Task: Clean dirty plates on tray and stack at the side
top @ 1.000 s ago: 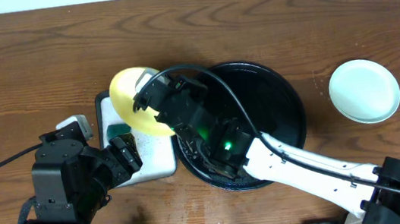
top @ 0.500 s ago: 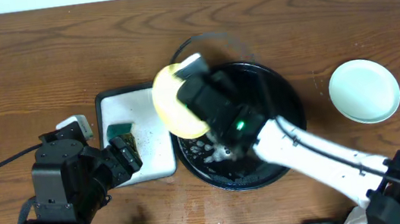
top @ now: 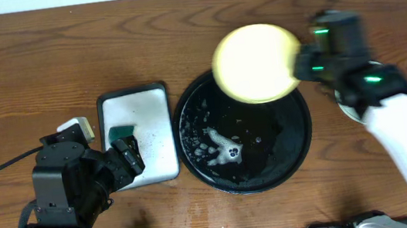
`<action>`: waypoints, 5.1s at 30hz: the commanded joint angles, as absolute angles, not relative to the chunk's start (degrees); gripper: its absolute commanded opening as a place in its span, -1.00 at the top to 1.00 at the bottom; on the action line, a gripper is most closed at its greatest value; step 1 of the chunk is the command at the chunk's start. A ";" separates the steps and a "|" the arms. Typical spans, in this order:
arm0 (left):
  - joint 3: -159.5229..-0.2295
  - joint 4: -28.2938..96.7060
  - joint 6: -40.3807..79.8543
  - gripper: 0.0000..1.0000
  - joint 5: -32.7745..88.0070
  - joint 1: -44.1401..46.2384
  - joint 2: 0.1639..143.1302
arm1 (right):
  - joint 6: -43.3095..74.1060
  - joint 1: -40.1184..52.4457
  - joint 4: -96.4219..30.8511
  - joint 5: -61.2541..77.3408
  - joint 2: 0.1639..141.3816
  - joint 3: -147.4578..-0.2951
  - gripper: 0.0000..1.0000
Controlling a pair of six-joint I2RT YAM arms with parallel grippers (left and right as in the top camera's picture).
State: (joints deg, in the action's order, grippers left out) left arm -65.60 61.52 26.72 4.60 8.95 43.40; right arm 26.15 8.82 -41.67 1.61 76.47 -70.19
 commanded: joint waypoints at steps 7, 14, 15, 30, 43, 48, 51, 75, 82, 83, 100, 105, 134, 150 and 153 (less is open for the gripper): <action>-66.46 61.49 25.96 -0.66 4.97 8.69 43.35 | 22.35 -18.39 -51.83 4.56 77.47 -68.01 0.98; -66.46 61.49 25.96 -0.66 4.97 8.69 43.35 | 22.20 -30.81 -45.41 4.80 84.47 -63.00 0.98; -66.46 61.49 25.96 -0.66 4.97 8.69 43.35 | 22.22 -31.46 -44.51 4.82 85.58 -62.76 0.98; -66.46 61.49 25.96 -0.66 4.97 8.69 43.35 | 10.17 -28.77 -39.59 34.33 80.55 -66.13 -0.17; -66.46 61.49 25.96 -0.66 4.97 8.69 43.35 | 5.32 1.56 -49.69 34.17 49.06 -66.11 -0.99; -66.46 61.49 25.96 -0.66 4.97 8.69 43.35 | 6.35 8.23 -49.82 33.89 43.33 -66.11 -0.98; -66.46 61.49 25.96 -0.66 4.97 8.69 43.35 | 6.35 8.84 -51.81 33.91 41.50 -66.11 -0.98; -66.46 61.49 25.96 -0.67 4.97 8.69 43.35 | -7.79 7.92 -42.54 12.69 11.22 -36.36 -0.99; -66.46 61.49 25.96 -0.67 4.97 8.69 43.35 | -7.79 7.92 -31.92 12.08 0.47 -17.63 -0.99; -66.46 61.49 25.96 -0.67 4.97 8.69 43.35 | -7.79 7.97 -29.82 12.08 0.27 -15.66 -0.99; -66.46 61.49 25.96 -0.67 4.97 8.69 43.35 | -8.43 7.97 -3.07 11.38 0.27 -0.27 -0.99; -66.46 61.49 25.96 -0.66 4.97 8.69 43.35 | -8.43 7.97 -3.18 11.38 0.30 -0.30 -0.99; -56.23 44.75 25.91 -0.67 -2.02 3.51 32.95 | -8.43 7.97 -3.18 11.38 0.30 -0.30 -0.98; -19.25 14.46 21.02 -0.67 0.19 -1.96 1.45 | -8.43 7.97 -3.18 11.38 0.30 -0.30 -0.99; -14.04 10.02 21.19 -0.66 1.15 -2.07 0.25 | -8.43 7.97 -3.18 11.38 0.30 -0.30 -0.98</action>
